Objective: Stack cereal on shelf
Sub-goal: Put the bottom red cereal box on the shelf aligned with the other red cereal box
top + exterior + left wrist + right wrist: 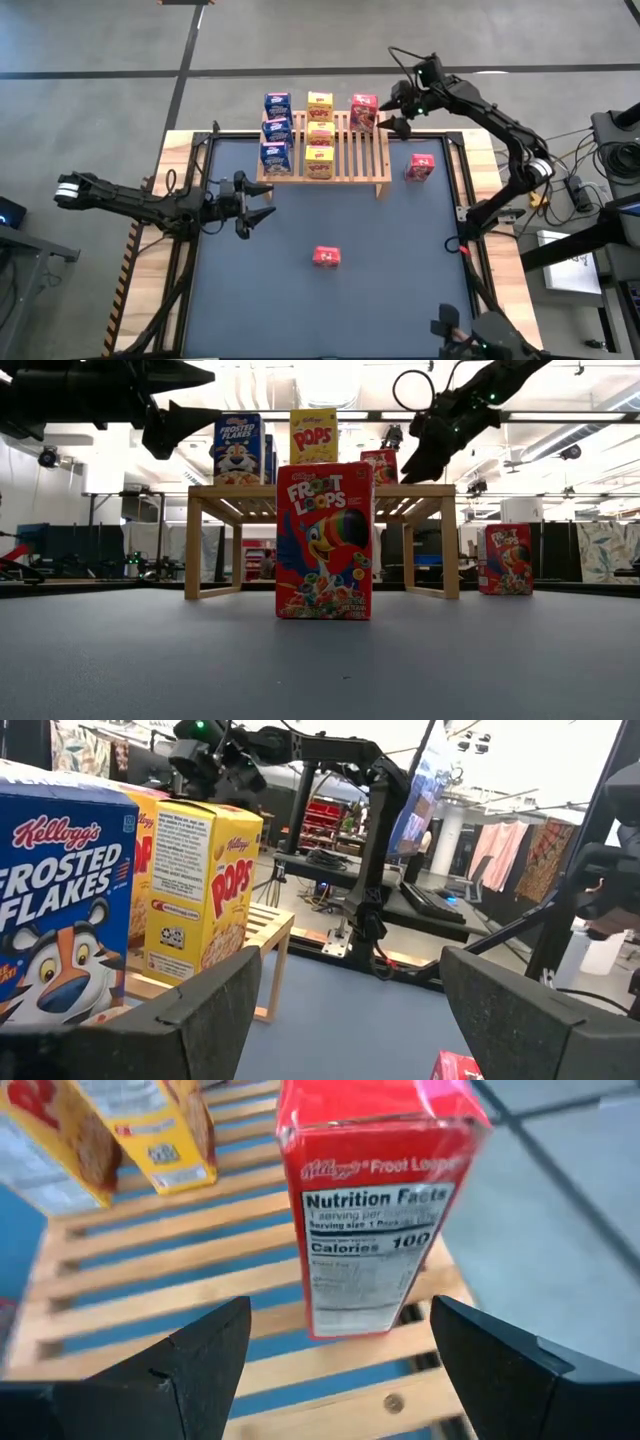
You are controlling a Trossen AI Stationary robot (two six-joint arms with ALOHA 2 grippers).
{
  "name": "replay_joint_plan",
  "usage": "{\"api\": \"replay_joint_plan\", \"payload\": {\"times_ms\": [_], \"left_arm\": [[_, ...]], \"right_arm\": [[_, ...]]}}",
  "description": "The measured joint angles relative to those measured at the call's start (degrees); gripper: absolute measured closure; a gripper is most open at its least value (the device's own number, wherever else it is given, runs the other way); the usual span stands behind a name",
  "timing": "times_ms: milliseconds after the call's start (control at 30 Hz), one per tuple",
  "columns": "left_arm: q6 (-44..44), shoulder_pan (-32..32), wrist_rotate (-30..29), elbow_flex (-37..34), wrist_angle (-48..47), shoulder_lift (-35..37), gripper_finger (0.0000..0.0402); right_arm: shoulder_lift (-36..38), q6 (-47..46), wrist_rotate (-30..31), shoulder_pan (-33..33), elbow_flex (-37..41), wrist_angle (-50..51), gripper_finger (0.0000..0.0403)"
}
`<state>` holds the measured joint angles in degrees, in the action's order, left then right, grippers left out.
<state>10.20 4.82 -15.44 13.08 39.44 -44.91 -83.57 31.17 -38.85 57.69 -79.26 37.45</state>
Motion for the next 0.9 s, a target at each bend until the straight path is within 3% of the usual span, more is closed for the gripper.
{"api": "replay_joint_plan", "payload": {"times_ms": [133,400,767,900], "left_arm": [[0.0,0.0,0.0,0.0,0.33,0.0,0.0109],[-0.02,0.0,-0.02,0.0,0.9,0.0,0.0109],[0.5,0.0,-0.18,0.0,0.22,0.0,0.0109],[0.59,0.0,-2.93,0.0,0.24,-0.02,0.0109]], "right_arm": [[1.36,-4.1,0.57,0.0,0.0,3.56,0.0104],[4.02,-8.14,8.88,-0.02,0.89,8.47,0.0115],[12.93,-13.07,9.2,-0.35,6.96,8.93,0.0117],[18.28,-14.44,9.26,-0.86,10.45,7.8,0.0117]]}}
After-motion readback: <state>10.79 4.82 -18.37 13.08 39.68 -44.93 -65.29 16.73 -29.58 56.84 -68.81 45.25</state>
